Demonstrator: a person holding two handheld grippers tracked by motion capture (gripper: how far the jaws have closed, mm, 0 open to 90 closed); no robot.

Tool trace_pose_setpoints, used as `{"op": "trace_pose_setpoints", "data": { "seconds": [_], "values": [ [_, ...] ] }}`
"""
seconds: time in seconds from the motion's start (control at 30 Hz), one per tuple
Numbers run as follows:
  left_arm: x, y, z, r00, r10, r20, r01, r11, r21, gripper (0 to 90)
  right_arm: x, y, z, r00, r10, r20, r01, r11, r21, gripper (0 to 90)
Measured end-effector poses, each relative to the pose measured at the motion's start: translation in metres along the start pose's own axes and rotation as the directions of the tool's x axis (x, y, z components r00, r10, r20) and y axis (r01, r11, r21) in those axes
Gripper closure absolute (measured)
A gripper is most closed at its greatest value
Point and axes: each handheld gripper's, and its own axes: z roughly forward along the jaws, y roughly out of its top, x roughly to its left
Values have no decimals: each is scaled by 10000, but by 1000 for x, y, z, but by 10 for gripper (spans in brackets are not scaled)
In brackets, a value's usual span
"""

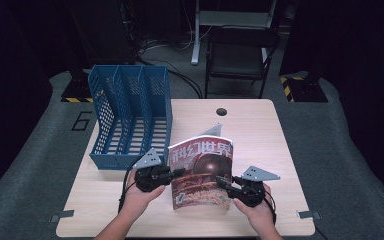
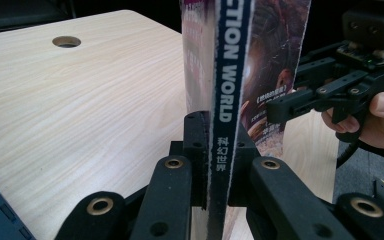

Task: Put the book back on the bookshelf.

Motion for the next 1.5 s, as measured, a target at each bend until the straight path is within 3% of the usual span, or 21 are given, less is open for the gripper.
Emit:
{"op": "trace_pose_setpoints", "data": {
  "seconds": [0.03,0.33,0.4,0.5,0.63,0.67,0.73,0.83,1.07,1.23,1.27,1.33,1.5],
  "values": [
    [0,0,0,10000,83,3,-83,10000,20,838,0,-2,1,9998,190,-93,-189,9997,147,647],
    [-3,0,-1,9999,96,47,-96,9999,41,839,-9,-14,11,9978,471,-461,-387,9849,1690,649],
    [-4,0,-2,9999,91,63,-92,9999,72,839,-10,-17,14,9959,684,-594,-545,9762,2100,652],
    [-5,0,-3,9997,181,138,-183,9997,160,839,-11,-21,19,9963,599,-612,-412,9616,2712,666],
    [-5,0,-3,9997,173,185,-177,9997,193,839,-12,-25,23,9966,687,-450,-520,9518,3024,676],
    [-5,1,-3,9997,183,191,-187,9996,195,839,-12,-25,22,9958,786,-466,-595,9450,3216,678],
    [-5,1,-3,9997,168,192,-172,9997,186,839,-12,-27,24,9961,743,-478,-549,9445,3238,683],
    [-6,1,-4,9997,143,221,-147,9997,185,839,-13,-29,25,9946,892,-539,-639,9301,3616,683],
    [-5,0,-4,9997,-4,256,0,9999,125,839,-14,-30,27,9932,1003,-597,-720,9288,3635,753],
    [-4,1,-6,9995,-65,301,61,9999,129,839,-13,-28,29,9951,739,-657,-462,9351,3514,820],
    [-4,2,-6,9996,-34,278,30,9999,118,839,-11,-28,29,9947,846,-589,-586,9340,3524,829],
    [-5,3,-7,9996,97,263,-99,9999,57,839,-11,-27,31,9952,768,-610,-517,9393,3391,842],
    [-10,5,-8,9990,288,344,-288,9996,-14,839,-6,-26,37,9992,405,-67,-367,9545,2958,848]
  ]
}}
